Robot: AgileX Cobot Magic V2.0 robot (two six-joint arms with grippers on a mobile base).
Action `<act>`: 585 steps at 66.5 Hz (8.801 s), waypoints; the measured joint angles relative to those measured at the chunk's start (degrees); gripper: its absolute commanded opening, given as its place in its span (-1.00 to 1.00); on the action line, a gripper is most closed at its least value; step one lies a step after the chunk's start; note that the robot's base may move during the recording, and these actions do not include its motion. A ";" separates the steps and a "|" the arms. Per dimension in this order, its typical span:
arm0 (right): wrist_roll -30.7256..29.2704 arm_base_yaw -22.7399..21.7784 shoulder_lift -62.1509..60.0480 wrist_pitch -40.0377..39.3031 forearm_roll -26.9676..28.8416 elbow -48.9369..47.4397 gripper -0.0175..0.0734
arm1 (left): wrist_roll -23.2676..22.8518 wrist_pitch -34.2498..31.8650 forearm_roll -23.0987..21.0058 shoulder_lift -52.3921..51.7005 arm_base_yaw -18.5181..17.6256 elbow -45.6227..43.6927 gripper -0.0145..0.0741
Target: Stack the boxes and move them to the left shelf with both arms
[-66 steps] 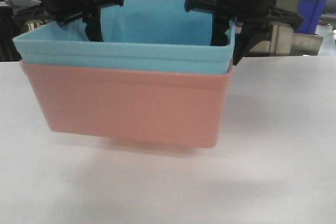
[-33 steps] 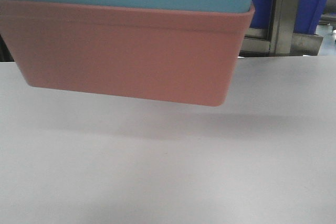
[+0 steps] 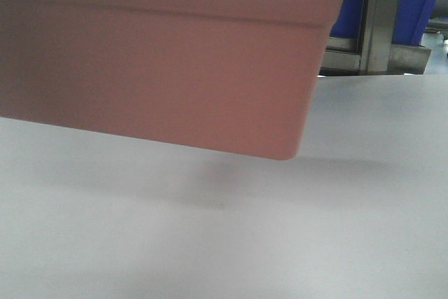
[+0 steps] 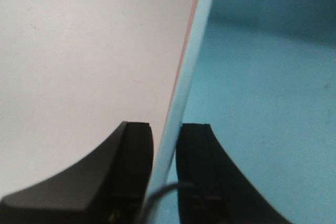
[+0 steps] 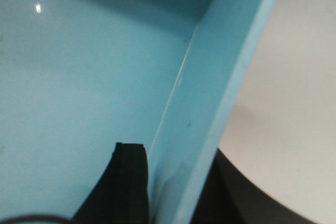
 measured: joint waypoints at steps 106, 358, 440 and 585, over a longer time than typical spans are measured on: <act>1.05 0.26 0.34 4.43 -4.60 0.00 -0.49 | -0.89 -4.58 0.21 4.13 -1.74 0.37 -0.68; 1.18 0.36 0.57 4.81 -4.28 0.00 -0.49 | -0.89 -4.64 0.26 4.49 -1.74 0.37 -0.68; 1.18 0.36 0.57 5.07 -4.28 0.00 -0.49 | -0.89 -4.64 0.26 4.49 -1.82 0.37 -0.68; 1.18 0.36 0.66 5.20 -4.97 0.00 -0.49 | -0.89 -4.97 0.26 5.29 -1.82 0.37 -0.68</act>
